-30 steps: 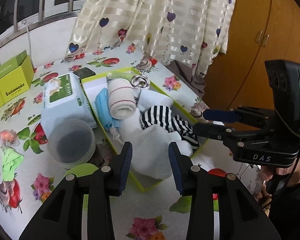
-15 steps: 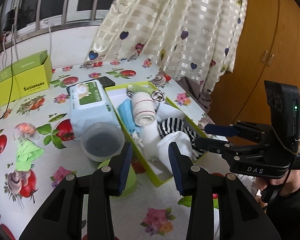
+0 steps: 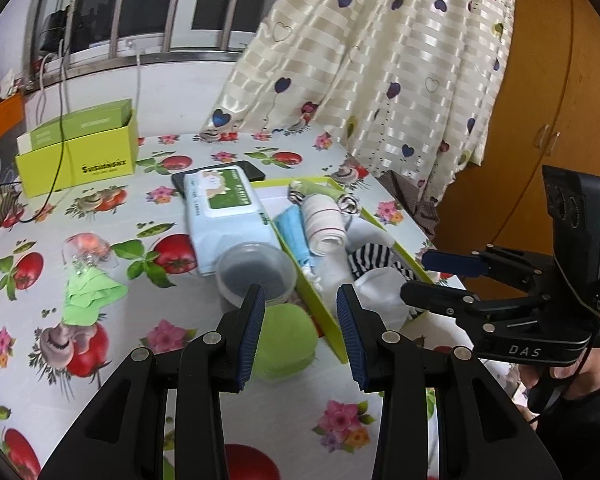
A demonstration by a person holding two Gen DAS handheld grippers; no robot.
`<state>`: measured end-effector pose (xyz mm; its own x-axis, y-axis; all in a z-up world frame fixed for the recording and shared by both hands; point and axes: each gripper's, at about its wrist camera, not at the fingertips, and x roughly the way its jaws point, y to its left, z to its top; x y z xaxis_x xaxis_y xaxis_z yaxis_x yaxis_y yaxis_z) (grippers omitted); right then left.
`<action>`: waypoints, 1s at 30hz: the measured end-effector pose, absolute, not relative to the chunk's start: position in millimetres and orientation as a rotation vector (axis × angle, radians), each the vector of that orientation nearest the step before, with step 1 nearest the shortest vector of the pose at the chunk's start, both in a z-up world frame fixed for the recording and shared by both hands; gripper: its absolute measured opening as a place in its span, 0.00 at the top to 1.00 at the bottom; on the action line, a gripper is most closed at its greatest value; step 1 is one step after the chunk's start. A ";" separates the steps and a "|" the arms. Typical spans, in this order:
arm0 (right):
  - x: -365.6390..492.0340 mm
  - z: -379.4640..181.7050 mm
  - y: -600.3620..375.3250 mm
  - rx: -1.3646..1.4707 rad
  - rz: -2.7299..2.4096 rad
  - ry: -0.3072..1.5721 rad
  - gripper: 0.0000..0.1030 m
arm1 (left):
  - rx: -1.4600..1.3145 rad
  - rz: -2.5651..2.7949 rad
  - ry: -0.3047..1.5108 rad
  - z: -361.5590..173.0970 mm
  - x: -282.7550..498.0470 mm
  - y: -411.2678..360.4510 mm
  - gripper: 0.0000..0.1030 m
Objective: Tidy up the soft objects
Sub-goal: 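Withdraw both grippers from the box toward the green cloth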
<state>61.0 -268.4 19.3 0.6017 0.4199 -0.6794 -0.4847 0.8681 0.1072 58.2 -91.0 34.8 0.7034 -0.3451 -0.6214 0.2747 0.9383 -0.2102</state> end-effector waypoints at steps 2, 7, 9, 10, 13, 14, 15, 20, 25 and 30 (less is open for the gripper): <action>60.5 20.0 -265.4 -0.093 0.531 0.760 0.49 | -0.108 -0.335 0.711 33.9 56.6 -86.0 0.62; 61.1 20.9 -258.5 -0.095 0.542 0.760 0.47 | -0.117 -0.304 0.714 29.8 54.7 -72.3 0.62; 61.2 22.0 -255.1 -0.098 0.550 0.758 0.47 | -0.122 -0.289 0.716 27.4 54.3 -65.0 0.62; 61.5 22.7 -253.2 -0.100 0.552 0.757 0.47 | -0.124 -0.281 0.717 26.4 54.1 -61.1 0.62; 61.6 24.7 -247.6 -0.106 0.563 0.753 0.47 | -0.138 -0.249 0.723 22.3 53.2 -47.2 0.62; 61.8 25.8 -244.8 -0.111 0.567 0.752 0.47 | -0.142 -0.237 0.727 20.5 53.4 -42.4 0.62; 62.0 26.3 -242.3 -0.116 0.572 0.750 0.47 | -0.145 -0.229 0.731 18.9 53.5 -39.1 0.62; 64.0 29.0 -226.1 -0.142 0.606 0.746 0.47 | -0.170 -0.166 0.754 8.9 56.3 -14.5 0.62; 67.1 30.5 -213.1 -0.165 0.629 0.745 0.47 | -0.191 -0.117 0.761 3.0 56.0 8.2 0.62; 70.0 33.0 -197.3 -0.188 0.652 0.742 0.47 | -0.213 -0.076 0.760 0.4 57.1 28.3 0.62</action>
<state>70.0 -197.3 33.0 0.5522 0.4830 -0.6795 -0.6115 0.7887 0.0637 57.1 28.3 0.4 0.7230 -0.1451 -0.6754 -0.0085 0.9757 -0.2188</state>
